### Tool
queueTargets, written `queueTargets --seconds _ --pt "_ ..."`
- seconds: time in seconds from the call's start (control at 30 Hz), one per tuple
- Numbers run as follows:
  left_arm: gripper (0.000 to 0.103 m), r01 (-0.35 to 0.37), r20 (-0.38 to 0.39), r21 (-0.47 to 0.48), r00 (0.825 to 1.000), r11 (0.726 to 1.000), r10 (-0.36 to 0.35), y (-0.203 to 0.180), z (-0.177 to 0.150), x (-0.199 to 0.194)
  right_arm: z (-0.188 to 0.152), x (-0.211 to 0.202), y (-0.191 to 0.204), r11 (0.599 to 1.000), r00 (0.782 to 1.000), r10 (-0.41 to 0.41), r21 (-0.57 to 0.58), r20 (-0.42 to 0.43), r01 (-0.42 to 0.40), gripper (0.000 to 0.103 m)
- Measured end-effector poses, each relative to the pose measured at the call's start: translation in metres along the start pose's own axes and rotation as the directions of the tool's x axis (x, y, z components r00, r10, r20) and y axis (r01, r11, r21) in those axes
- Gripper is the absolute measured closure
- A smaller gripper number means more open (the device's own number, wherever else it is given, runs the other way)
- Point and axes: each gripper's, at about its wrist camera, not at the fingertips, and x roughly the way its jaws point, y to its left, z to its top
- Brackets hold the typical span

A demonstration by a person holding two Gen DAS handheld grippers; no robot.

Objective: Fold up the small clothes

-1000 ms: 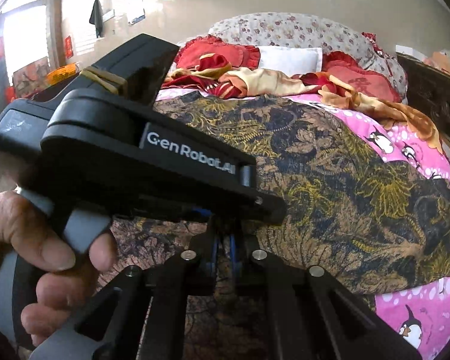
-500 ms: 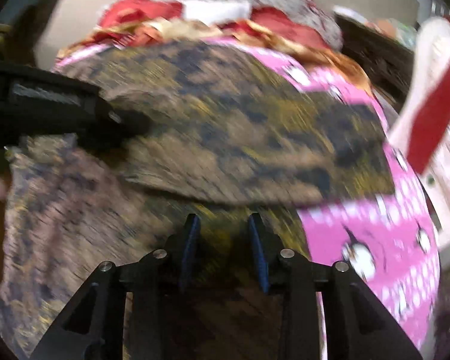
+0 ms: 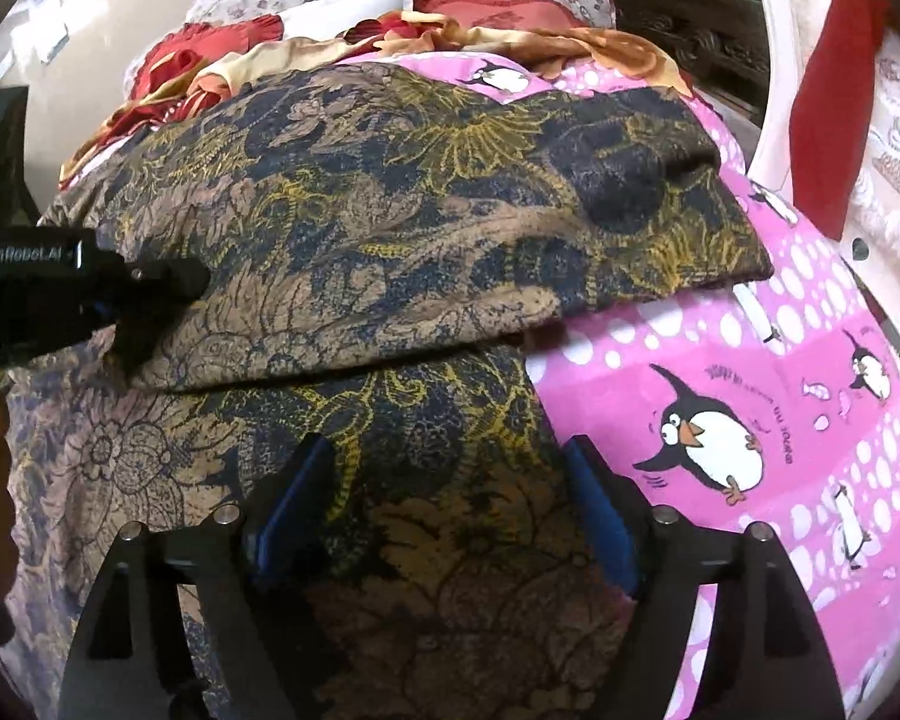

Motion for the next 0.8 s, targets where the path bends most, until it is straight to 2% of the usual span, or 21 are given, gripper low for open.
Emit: queueTargets --seconds 0.13,0.2,0.23,0.27,0.3,0.33,0.43,0.53,0.63,0.7,0.8 --pt "0.071 0.039 0.012 0.019 0.999 0.999 -0.039 -0.003 -0.001 0.0 0.0 -0.001 0.003 1.0 1.0 -0.023 -0.017 0.015 0.023 0.038" --pt "0.069 0.046 0.029 0.01 0.998 0.999 -0.046 -0.005 0.001 -0.001 -0.001 -0.002 0.005 0.999 0.999 -0.033 -0.025 0.021 0.033 0.038" --pt "0.071 0.045 0.036 0.006 0.998 0.999 -0.045 -0.005 0.002 -0.002 -0.001 -0.002 0.006 0.999 0.999 -0.033 -0.025 0.021 0.034 0.038" --pt "0.077 0.04 0.041 -0.001 0.998 0.999 -0.04 -0.004 0.003 -0.001 -0.001 -0.002 0.006 0.999 0.999 -0.032 -0.024 0.022 0.032 0.038" --pt "0.086 0.024 0.045 -0.012 0.999 1.0 -0.024 -0.004 0.005 -0.001 -0.001 -0.002 0.005 0.999 0.999 -0.029 -0.022 0.022 0.03 0.038" --pt "0.099 0.003 0.038 -0.025 0.999 1.0 -0.002 -0.002 0.006 0.001 -0.002 -0.002 0.005 0.999 0.999 -0.027 -0.021 0.022 0.028 0.038" --pt "0.1 -0.025 0.05 -0.038 0.998 0.999 0.027 -0.003 0.007 -0.001 -0.001 -0.002 0.005 0.999 0.999 -0.031 -0.024 0.024 0.032 0.038" --pt "0.1 -0.036 0.091 0.014 0.995 0.999 0.035 -0.017 0.008 -0.02 -0.001 -0.002 0.006 0.999 0.999 -0.039 -0.031 0.03 0.04 0.038" --pt "0.1 0.008 0.177 0.057 0.984 0.998 -0.018 -0.031 0.016 -0.064 -0.001 -0.002 0.007 0.999 0.999 -0.042 -0.033 0.033 0.043 0.038" --pt "0.1 0.031 0.241 0.07 0.969 0.997 -0.047 -0.031 0.023 -0.102 -0.001 -0.003 0.009 0.998 0.998 -0.05 -0.039 0.037 0.051 0.038" --pt "0.1 0.026 0.3 0.081 0.953 0.996 -0.049 -0.016 0.03 -0.155 -0.001 -0.003 0.011 0.997 0.997 -0.064 -0.049 0.042 0.066 0.038"
